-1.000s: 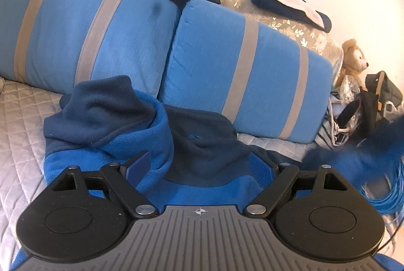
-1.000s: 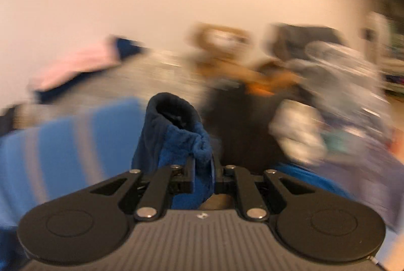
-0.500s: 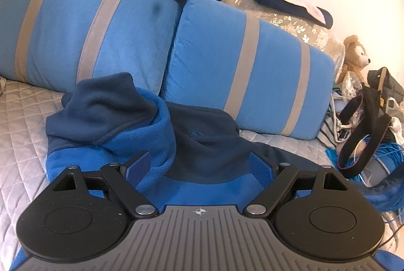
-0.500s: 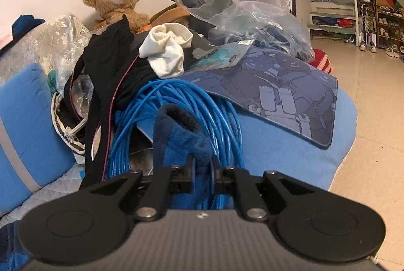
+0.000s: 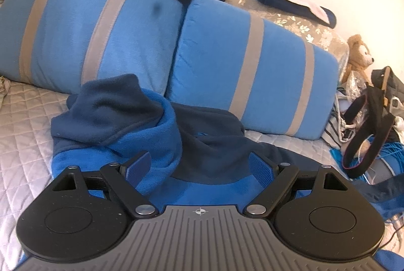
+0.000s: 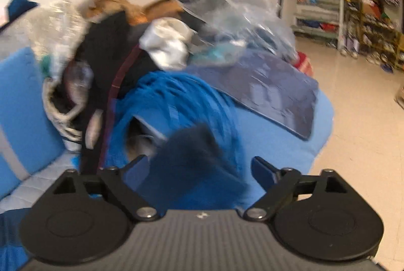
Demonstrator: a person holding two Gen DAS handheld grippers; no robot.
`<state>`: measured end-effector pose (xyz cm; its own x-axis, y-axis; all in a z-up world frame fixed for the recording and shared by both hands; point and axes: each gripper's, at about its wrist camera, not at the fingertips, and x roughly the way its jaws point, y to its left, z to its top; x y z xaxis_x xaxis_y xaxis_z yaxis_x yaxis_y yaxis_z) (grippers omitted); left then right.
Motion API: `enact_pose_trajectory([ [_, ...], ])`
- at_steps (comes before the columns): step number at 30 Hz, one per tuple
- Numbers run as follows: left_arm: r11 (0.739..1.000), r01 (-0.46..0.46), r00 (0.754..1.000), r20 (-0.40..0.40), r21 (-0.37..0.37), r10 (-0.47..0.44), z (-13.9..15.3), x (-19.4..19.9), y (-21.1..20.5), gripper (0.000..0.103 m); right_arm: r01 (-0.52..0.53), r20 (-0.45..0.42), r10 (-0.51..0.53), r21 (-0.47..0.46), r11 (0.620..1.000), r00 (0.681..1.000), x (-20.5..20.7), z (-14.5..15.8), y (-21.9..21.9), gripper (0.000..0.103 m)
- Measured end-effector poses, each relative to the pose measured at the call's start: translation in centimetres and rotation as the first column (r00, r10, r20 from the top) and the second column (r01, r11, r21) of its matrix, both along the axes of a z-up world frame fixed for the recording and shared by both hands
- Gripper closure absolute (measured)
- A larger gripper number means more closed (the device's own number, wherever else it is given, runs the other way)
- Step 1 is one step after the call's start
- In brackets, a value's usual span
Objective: Fold clothes
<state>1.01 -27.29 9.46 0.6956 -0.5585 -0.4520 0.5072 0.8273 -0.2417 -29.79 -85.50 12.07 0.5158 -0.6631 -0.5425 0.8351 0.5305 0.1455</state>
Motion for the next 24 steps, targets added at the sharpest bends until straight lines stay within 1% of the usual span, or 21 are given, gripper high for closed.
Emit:
enact_pose_trajectory([
  [2,1.0,-0.016,1.0,-0.001,0.009,0.016,0.8,0.1,0.6,0.017,-0.088,0.019,0.088,-0.029,0.996,0.996,1.6,1.1,2.7,0.0],
  [4,0.999,-0.031,1.0,-0.002,0.018,0.031,1.7,0.1,1.2,0.017,-0.181,0.033,0.183,-0.061,0.982,0.983,3.3,2.2,5.5,0.0],
  [6,0.999,-0.045,0.999,0.002,0.024,0.045,3.0,0.2,2.2,0.017,-0.272,0.044,0.277,-0.095,0.958,0.96,5.0,3.3,8.3,0.0],
  [8,0.998,-0.056,0.998,-0.001,0.01,0.056,4.3,0.4,3.6,0.017,-0.359,0.052,0.368,-0.129,0.924,0.928,6.7,4.4,11.1,0.0],
  [11,0.995,-0.096,0.995,0.0,0.002,0.096,6.2,1.1,5.8,0.017,-0.48,0.053,0.495,-0.176,0.859,0.867,9.3,5.9,15.3,0.0],
  [12,0.994,-0.111,0.994,0.008,0.011,0.111,6.7,1.3,6.4,0.017,-0.515,0.047,0.532,-0.186,0.836,0.846,10.3,6.2,16.7,0.0],
  [15,0.987,-0.154,0.988,0.033,0.037,0.153,8.0,2.0,8.1,0.017,-0.625,0.045,0.645,-0.204,0.754,0.763,13.3,6.5,21.4,0.0],
  [18,0.983,-0.174,0.984,0.055,0.057,0.171,8.7,2.2,9.1,0.017,-0.702,0.054,0.726,-0.213,0.68,0.686,15.9,6.5,26.1,0.0],
  [21,0.98,-0.184,0.981,0.075,0.08,0.178,9.1,2.4,9.5,0.017,-0.746,0.047,0.769,-0.213,0.631,0.638,18.3,5.7,30.3,0.0],
  [24,0.981,-0.168,0.985,0.065,0.099,0.162,8.4,2.9,8.6,0.017,-0.785,0.037,0.807,-0.21,0.583,0.589,20.7,4.7,34.5,0.0],
])
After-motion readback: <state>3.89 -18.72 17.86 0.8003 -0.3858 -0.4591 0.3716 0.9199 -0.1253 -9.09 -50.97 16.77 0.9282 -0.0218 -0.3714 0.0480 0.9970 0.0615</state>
